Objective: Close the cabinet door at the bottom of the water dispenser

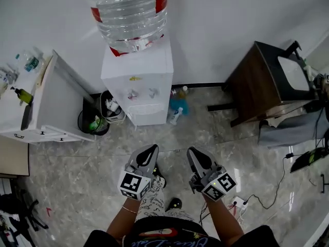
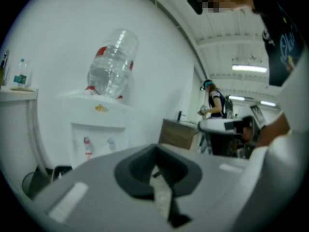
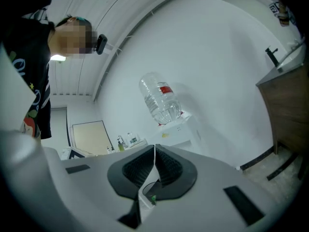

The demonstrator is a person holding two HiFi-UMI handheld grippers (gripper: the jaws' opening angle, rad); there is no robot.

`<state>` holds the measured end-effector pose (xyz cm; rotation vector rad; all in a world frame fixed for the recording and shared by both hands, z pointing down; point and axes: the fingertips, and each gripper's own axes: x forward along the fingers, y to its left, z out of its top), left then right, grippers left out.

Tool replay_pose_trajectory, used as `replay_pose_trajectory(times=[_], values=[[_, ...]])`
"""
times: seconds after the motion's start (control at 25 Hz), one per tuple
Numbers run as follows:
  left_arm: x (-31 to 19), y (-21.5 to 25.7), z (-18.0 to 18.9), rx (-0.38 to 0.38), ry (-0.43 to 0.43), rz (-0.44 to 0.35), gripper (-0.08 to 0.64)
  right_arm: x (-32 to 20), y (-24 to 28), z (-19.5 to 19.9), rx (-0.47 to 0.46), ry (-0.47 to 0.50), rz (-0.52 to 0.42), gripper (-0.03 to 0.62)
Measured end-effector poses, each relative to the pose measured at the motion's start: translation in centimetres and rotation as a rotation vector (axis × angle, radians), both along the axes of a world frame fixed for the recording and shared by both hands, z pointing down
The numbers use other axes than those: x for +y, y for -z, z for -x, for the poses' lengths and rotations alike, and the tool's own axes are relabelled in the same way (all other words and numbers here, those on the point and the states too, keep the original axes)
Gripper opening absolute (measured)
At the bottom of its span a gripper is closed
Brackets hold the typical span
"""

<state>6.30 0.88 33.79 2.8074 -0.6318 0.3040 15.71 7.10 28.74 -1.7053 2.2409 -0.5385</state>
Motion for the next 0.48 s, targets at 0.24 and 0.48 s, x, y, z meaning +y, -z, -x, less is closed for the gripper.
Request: replay_pose_trajectory(times=[0.24,0.48], values=[[10.5,5.6,3.7,0.06,0.073,-0.035,-0.002,11.0,4.2,3.5,0.013,0.08,-0.044,0.017],[18.5,10.5,6.9,0.095,0.089,-0.104,-0.002,17.4,7.7,7.6,0.037,0.147,-0.085,0.017]])
